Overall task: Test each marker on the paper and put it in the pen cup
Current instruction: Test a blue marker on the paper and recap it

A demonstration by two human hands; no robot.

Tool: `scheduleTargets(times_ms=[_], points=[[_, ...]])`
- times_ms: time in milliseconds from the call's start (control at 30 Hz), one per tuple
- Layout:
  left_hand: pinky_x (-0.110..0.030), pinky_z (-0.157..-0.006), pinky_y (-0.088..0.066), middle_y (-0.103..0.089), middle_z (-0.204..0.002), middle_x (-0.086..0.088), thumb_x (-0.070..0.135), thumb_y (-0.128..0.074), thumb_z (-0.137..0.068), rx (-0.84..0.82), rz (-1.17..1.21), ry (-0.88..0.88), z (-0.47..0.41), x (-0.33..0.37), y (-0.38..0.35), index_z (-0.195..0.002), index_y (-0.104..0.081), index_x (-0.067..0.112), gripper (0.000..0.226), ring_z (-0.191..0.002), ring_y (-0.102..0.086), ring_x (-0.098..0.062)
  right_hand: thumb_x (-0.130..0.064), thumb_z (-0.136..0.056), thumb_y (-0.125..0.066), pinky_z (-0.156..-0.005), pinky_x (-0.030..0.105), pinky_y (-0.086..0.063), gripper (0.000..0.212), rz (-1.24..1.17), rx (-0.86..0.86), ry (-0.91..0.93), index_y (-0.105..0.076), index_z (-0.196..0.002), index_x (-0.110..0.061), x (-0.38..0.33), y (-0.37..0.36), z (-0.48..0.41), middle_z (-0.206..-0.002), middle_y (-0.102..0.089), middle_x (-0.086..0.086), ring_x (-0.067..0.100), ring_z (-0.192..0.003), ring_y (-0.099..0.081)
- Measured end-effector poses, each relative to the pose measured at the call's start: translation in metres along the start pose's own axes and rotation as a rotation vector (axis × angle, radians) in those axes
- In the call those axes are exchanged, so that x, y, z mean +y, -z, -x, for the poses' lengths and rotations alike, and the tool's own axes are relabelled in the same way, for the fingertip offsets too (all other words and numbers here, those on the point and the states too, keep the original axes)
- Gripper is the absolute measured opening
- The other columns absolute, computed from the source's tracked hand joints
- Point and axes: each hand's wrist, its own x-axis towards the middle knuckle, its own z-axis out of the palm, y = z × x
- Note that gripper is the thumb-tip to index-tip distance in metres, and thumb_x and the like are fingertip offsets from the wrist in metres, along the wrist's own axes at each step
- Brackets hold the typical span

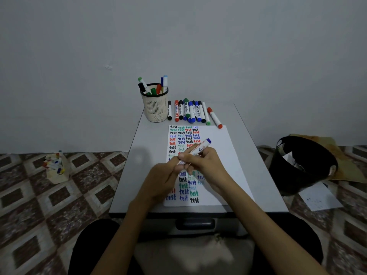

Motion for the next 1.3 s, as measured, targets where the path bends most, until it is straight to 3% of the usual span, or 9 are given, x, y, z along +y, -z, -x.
scheduleTargets(times_ms=[333,500,600,767,900,1067,1133,1233,1300], points=[[-0.010,-0.052,-0.043,-0.056,-0.068,0.013,0.033,-0.037,-0.094,-0.029,0.105,0.016,0.000,-0.001,-0.002,-0.087,-0.051,0.021,0.020,-0.059,-0.061,0.002,0.001,-0.083,-0.068,-0.049,0.020,-0.048,0.005,-0.054,-0.025,-0.003,-0.066,-0.081,0.005,0.009,0.002,0.000,-0.065,-0.065,0.015,0.016,-0.046,-0.054],[-0.021,-0.058,-0.056,-0.069,-0.086,0.004,0.049,-0.041,-0.089,-0.058,0.178,0.061,-0.003,0.000,0.005,-0.113,-0.056,0.019,0.042,-0.071,-0.069,-0.002,0.001,-0.080,-0.071,-0.062,0.034,-0.056,0.013,0.026,-0.073,0.080,-0.064,-0.087,0.010,0.002,0.013,-0.003,-0.077,-0.063,0.034,0.041,-0.064,-0.059],[-0.025,-0.055,-0.057,-0.069,-0.081,0.005,0.053,-0.039,-0.089,-0.015,0.106,0.038,-0.003,0.000,0.004,-0.116,-0.055,0.020,0.046,-0.067,-0.068,-0.002,0.003,-0.079,-0.071,-0.053,0.027,-0.051,0.006,0.048,-0.096,0.122,-0.066,-0.082,0.003,-0.005,0.016,-0.004,-0.071,-0.065,0.023,0.028,-0.056,-0.059],[-0.030,-0.060,-0.055,-0.061,-0.084,0.005,0.034,-0.034,-0.093,0.063,0.044,0.074,-0.004,-0.006,0.003,-0.116,-0.049,0.030,0.028,-0.073,-0.064,-0.010,0.007,-0.081,-0.066,-0.040,0.022,-0.041,0.018,-0.180,0.149,0.145,-0.054,-0.074,-0.004,-0.004,0.034,-0.002,-0.064,-0.059,0.014,0.015,-0.042,-0.048],[-0.034,-0.082,-0.054,-0.057,-0.108,0.000,0.013,-0.031,-0.090,-0.017,-0.063,0.020,-0.004,-0.008,-0.005,-0.129,-0.046,0.019,0.042,-0.098,-0.056,-0.012,0.008,-0.086,-0.058,-0.056,0.033,-0.059,0.007,-0.259,0.119,0.073,-0.060,-0.090,0.002,0.008,0.041,0.019,-0.085,-0.066,0.020,0.027,-0.072,-0.068],[-0.026,-0.078,-0.056,-0.053,-0.121,-0.002,0.009,-0.052,-0.092,0.032,-0.018,0.019,-0.005,-0.008,-0.003,-0.135,-0.039,0.019,0.046,-0.101,-0.059,-0.012,0.010,-0.075,-0.072,-0.075,0.054,-0.057,0.015,-0.064,0.078,0.026,-0.062,-0.085,0.005,0.019,0.041,0.031,-0.103,-0.069,0.021,0.037,-0.095,-0.069],[-0.029,-0.077,-0.056,-0.060,-0.114,-0.005,0.011,-0.062,-0.087,0.053,-0.018,0.040,-0.005,-0.008,-0.002,-0.131,-0.043,0.013,0.048,-0.095,-0.063,-0.015,0.011,-0.073,-0.074,-0.070,0.051,-0.054,0.017,-0.054,0.072,0.027,-0.061,-0.076,0.000,0.020,0.039,0.030,-0.091,-0.068,0.023,0.035,-0.082,-0.070],[-0.029,-0.078,-0.054,-0.066,-0.106,-0.004,0.021,-0.066,-0.085,0.054,-0.065,0.043,-0.005,-0.010,-0.001,-0.122,-0.052,0.014,0.040,-0.091,-0.064,-0.015,0.009,-0.079,-0.069,-0.044,0.027,-0.044,0.024,-0.054,0.128,0.036,-0.052,-0.068,-0.004,0.024,0.036,0.029,-0.058,-0.059,0.013,0.021,-0.043,-0.055],[-0.032,-0.078,-0.054,-0.067,-0.102,-0.003,0.030,-0.063,-0.084,0.039,-0.131,0.024,-0.004,-0.013,-0.001,-0.113,-0.059,0.017,0.032,-0.088,-0.063,-0.014,0.006,-0.083,-0.067,-0.039,0.024,-0.042,0.023,-0.070,0.140,0.050,-0.050,-0.070,-0.003,0.025,0.037,0.029,-0.056,-0.058,0.012,0.018,-0.039,-0.054]])
